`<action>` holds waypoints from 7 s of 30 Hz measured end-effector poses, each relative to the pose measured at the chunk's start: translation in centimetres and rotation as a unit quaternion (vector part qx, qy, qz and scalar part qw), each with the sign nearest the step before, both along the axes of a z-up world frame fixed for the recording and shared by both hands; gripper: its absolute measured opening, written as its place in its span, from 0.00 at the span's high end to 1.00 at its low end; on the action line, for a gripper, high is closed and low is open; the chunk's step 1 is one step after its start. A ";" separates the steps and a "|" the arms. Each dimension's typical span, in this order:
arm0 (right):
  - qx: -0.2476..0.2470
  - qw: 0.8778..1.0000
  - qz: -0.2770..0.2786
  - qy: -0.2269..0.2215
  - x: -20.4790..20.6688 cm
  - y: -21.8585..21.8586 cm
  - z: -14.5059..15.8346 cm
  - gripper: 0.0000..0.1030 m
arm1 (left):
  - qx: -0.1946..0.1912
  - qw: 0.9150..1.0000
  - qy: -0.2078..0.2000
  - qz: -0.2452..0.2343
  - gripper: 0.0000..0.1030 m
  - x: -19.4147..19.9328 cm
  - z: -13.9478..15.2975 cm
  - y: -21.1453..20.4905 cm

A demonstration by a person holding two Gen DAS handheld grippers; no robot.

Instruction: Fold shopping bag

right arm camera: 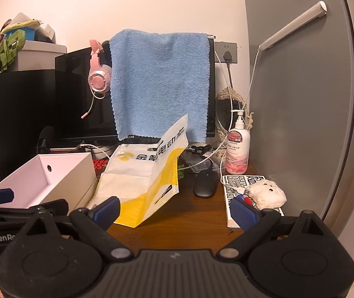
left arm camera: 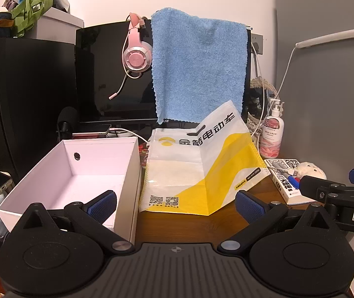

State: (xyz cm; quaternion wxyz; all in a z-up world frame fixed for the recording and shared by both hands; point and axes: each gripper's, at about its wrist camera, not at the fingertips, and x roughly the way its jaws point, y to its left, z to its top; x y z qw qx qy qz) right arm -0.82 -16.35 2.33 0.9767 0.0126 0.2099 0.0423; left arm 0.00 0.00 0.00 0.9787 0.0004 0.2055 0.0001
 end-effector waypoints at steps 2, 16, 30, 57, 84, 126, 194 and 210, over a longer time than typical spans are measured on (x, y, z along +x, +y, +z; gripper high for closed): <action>0.000 1.000 0.000 0.001 0.0 0.2 0.0 0.07 | 0.003 1.000 0.002 0.001 0.00 0.1 0.0 0.0; 0.005 1.000 0.006 0.003 0.3 -0.7 0.0 0.07 | 0.003 1.000 0.004 0.001 0.00 0.2 0.2 0.4; 0.001 0.999 -0.006 -0.040 0.8 -0.6 -1.9 0.07 | 0.014 0.999 -0.035 0.019 0.01 0.0 -0.6 0.5; 0.097 0.992 0.060 -0.058 5.6 -6.1 -9.9 0.01 | 0.018 0.999 -0.035 -0.020 0.00 2.9 -6.3 0.9; 0.167 0.982 0.083 0.035 12.2 -8.4 -11.4 0.95 | -0.071 0.988 -0.043 -0.132 0.01 2.8 -7.3 2.7; 0.011 0.996 0.069 0.053 8.4 -7.9 -13.5 0.90 | -0.121 0.984 0.084 -0.097 0.16 6.5 -9.6 3.5; 0.385 0.911 0.065 0.129 10.4 -16.7 -16.3 0.91 | -0.186 0.919 0.139 -0.318 0.51 10.2 -11.0 -4.2; 0.367 0.920 0.052 0.125 9.8 -16.6 -15.4 0.81 | -0.075 0.966 0.155 -0.192 0.90 22.1 -11.5 -4.3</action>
